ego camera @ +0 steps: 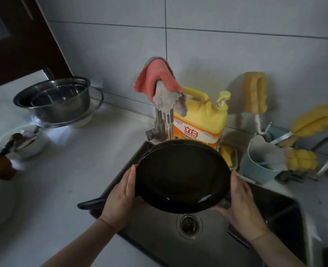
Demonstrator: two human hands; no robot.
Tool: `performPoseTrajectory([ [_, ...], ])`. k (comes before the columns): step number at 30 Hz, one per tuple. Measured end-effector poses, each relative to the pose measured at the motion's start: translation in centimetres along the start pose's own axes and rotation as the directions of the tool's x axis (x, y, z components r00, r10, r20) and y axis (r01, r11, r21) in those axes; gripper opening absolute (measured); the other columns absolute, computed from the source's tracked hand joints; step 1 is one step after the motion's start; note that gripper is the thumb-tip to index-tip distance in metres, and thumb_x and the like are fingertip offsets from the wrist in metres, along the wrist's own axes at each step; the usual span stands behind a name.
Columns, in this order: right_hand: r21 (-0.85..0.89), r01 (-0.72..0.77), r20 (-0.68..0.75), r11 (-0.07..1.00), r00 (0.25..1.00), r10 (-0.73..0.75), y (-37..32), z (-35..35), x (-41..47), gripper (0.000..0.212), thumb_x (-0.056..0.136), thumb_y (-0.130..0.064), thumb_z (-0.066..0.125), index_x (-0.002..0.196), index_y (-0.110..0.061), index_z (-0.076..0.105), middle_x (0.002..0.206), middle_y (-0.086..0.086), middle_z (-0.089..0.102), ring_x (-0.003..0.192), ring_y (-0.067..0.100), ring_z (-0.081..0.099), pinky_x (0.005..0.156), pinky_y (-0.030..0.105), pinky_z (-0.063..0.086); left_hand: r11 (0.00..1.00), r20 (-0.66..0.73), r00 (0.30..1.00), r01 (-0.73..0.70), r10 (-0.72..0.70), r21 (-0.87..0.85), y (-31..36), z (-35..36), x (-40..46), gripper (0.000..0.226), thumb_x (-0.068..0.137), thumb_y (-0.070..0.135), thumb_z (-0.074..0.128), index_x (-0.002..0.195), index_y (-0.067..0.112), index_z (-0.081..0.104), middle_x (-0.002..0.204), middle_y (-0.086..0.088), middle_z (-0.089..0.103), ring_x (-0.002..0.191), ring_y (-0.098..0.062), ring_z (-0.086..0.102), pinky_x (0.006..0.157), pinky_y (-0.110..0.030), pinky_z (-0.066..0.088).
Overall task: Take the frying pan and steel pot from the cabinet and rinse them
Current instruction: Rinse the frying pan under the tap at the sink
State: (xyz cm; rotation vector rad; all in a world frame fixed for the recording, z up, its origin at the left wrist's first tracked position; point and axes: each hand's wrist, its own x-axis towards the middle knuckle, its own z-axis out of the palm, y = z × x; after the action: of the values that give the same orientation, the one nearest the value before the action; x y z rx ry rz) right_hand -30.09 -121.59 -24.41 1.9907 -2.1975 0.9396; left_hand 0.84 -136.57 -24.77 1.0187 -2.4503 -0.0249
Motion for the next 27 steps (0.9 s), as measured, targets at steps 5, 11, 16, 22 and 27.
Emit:
performPoseTrajectory([
  [5,0.014,0.017,0.052,1.000,0.998,-0.017,-0.7,2.0,3.2,0.134,0.053,-0.052,0.077,0.156,-0.015,-0.001,0.148,0.012,0.032,0.134,0.022,0.028,0.097,0.051,0.030,0.998,0.012,0.998,0.068,-0.068,-0.010,-1.0,-0.5,0.4,0.118,0.062,0.049,0.084,0.145,-0.006,0.020,0.140,-0.019,0.036,0.096,-0.036,0.064,0.070,-0.043,0.057],
  [11,-0.004,0.121,0.061,0.993,0.991,-0.120,-1.1,3.4,5.9,0.137,0.050,-0.048,0.083,0.155,-0.011,0.002,0.146,0.011,0.030,0.137,0.007,0.012,0.098,0.055,0.027,0.986,0.034,0.985,0.169,-0.169,0.012,-2.6,0.1,0.0,0.124,0.057,0.049,0.086,0.147,-0.002,0.017,0.137,-0.024,0.041,0.085,-0.040,0.067,0.062,-0.045,0.058],
  [16,0.007,0.187,0.010,0.982,0.982,-0.187,-0.7,4.3,6.6,0.125,0.059,-0.053,0.069,0.155,-0.010,0.002,0.146,0.014,0.029,0.138,0.010,0.013,0.097,0.055,0.028,0.980,0.056,0.979,0.197,-0.197,0.011,-3.1,0.2,0.2,0.121,0.060,0.053,0.081,0.147,-0.001,0.016,0.137,-0.026,0.043,0.090,-0.041,0.066,0.067,-0.047,0.059],
  [22,0.016,0.170,0.000,0.985,0.985,-0.170,1.7,4.5,5.8,0.124,0.062,-0.057,0.064,0.155,-0.013,-0.005,0.147,0.015,0.030,0.129,0.038,0.038,0.100,0.059,0.028,0.989,0.024,0.989,0.145,-0.145,-0.001,-2.1,1.0,1.5,0.126,0.058,0.048,0.087,0.149,0.001,0.013,0.142,-0.017,0.034,0.095,-0.038,0.065,0.072,-0.044,0.057],
  [27,0.020,0.084,0.022,0.996,0.996,-0.084,3.7,3.6,4.3,0.136,0.053,-0.045,0.080,0.156,-0.019,-0.005,0.149,0.019,0.030,0.121,0.055,0.047,0.092,0.066,0.040,0.997,-0.021,0.997,0.072,-0.072,-0.032,-0.5,1.7,2.8,0.130,0.061,0.050,0.084,0.152,0.009,0.001,0.145,-0.015,0.030,0.113,-0.033,0.056,0.088,-0.041,0.051],
])
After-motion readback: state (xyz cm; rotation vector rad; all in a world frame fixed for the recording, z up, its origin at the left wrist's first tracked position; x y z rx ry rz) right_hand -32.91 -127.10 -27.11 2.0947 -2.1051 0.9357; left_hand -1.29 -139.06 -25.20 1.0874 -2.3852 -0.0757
